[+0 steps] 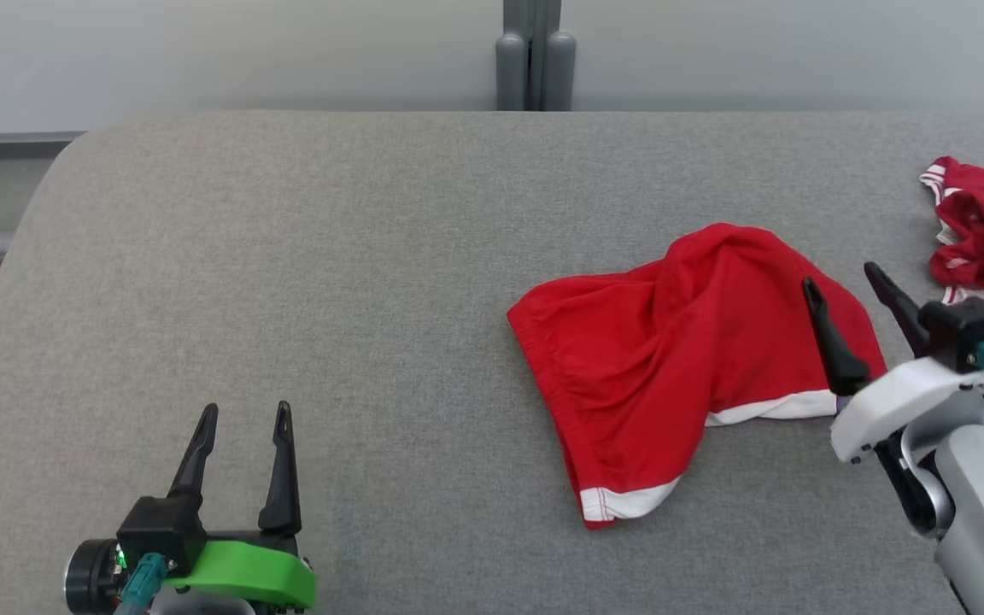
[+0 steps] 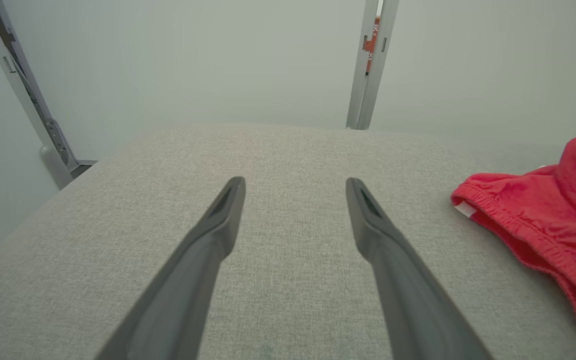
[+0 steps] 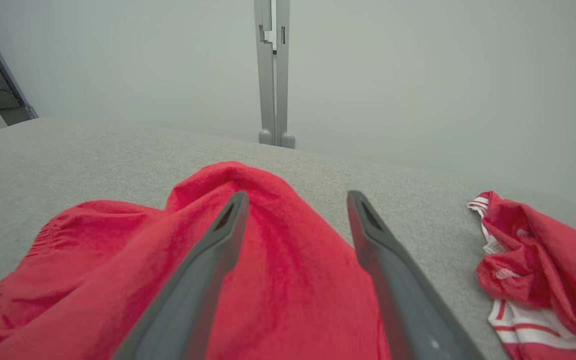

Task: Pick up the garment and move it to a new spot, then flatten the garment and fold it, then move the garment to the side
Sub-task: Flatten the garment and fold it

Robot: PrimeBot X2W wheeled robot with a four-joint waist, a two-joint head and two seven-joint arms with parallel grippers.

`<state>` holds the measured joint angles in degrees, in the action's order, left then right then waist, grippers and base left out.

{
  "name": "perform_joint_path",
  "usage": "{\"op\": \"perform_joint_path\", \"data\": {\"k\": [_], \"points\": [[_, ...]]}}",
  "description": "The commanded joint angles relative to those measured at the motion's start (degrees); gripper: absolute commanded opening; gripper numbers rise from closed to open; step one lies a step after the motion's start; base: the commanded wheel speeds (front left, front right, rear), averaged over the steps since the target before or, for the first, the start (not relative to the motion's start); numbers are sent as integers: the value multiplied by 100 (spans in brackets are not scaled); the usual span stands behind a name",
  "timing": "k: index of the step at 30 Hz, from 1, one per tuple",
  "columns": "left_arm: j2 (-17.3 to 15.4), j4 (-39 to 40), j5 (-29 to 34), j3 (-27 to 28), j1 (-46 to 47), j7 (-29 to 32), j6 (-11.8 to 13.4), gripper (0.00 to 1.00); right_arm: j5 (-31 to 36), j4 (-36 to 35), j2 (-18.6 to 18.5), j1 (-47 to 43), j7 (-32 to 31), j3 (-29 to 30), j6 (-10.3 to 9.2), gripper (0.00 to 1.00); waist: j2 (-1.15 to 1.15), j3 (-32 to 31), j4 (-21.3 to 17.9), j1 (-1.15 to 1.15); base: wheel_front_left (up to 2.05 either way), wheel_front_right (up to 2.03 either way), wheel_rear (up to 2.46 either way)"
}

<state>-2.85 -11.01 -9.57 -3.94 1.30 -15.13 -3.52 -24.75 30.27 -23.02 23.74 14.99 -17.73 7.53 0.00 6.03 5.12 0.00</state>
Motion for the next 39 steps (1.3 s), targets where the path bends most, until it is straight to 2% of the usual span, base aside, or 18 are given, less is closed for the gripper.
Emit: {"op": "perform_joint_path", "data": {"k": [1, 11, 21, 33, 39], "points": [[-10, 31, 60, 33, -83, 3, -24, 100, 86, -219, 57, -252, 22, 148, -10, 100, 0, -155, -219, 0, 0, 0, 0], [-11, 25, 135, 153, -232, 3, -75, 100, 489, -1489, 513, -1671, 20, 1046, -10, 100, 0, -343, -519, 0, 0, 0, 0], [-11, -21, 175, 248, -362, 3, -137, 100, 757, -2104, 1102, -2551, 20, 1557, -10, 100, 0, -583, -616, 0, 0, 0, 0], [-11, -58, 177, 312, -380, 3, -160, 100, 958, -2568, 1399, -2941, 20, 1558, -9, 100, 0, -662, -594, 0, 0, 0, 0], [-11, -101, 185, 355, -404, 3, -169, 100, 989, -2669, 1415, -2964, 21, 1500, -9, 100, 0, -667, -552, 0, 0, 0, 0]]}}
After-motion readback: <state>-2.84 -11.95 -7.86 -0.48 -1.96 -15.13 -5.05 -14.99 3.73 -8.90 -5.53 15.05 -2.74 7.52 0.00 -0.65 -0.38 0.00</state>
